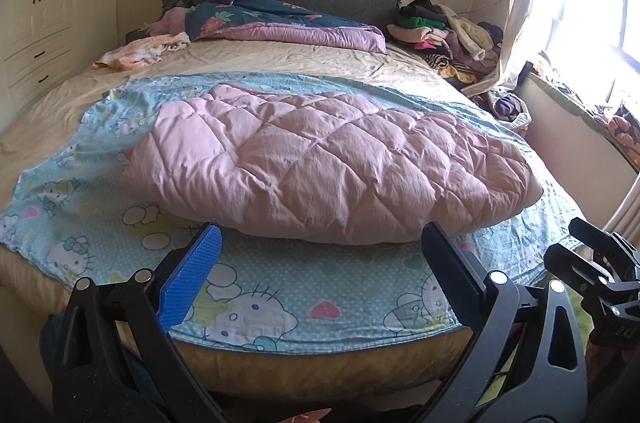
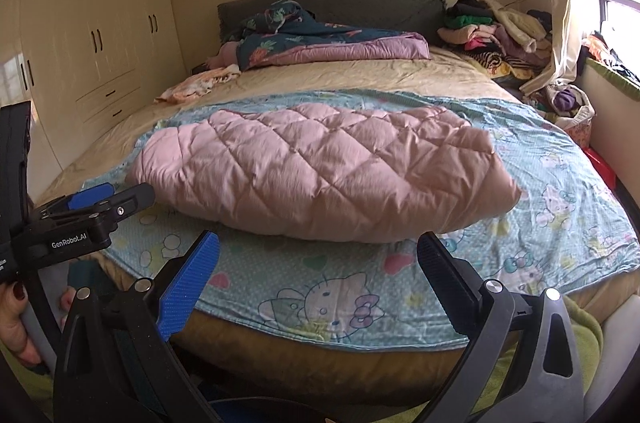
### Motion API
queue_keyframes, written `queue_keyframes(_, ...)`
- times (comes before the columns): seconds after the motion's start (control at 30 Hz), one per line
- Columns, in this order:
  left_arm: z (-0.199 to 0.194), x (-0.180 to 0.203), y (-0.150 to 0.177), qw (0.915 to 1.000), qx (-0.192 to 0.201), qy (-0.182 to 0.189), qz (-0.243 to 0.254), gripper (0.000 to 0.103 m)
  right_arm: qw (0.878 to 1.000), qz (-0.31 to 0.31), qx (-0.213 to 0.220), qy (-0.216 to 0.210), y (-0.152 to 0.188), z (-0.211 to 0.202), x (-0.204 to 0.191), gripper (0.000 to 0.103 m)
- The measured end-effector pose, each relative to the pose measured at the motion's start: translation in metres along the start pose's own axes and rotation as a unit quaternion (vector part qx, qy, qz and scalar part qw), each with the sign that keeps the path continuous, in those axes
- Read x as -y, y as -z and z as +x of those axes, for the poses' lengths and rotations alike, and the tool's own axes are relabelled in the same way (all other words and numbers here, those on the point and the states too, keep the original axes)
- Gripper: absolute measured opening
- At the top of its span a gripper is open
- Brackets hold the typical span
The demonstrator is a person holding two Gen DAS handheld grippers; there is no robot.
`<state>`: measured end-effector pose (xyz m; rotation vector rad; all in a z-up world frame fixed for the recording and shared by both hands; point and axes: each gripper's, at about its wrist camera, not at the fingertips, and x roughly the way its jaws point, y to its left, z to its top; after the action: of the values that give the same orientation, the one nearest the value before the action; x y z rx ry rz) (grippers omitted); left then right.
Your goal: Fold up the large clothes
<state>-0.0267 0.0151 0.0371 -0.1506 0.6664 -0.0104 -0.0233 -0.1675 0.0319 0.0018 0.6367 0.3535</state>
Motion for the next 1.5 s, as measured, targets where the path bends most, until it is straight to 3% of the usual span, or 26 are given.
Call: queue_keyframes(1.5, 0.0001, -0.0049, 0.0032, 0.9999, -0.006, -0.015, 0.001, 0.094, 1.000, 0.006, 0.002, 0.003, 0.0005, 0.0007, 0.0050, 0.099)
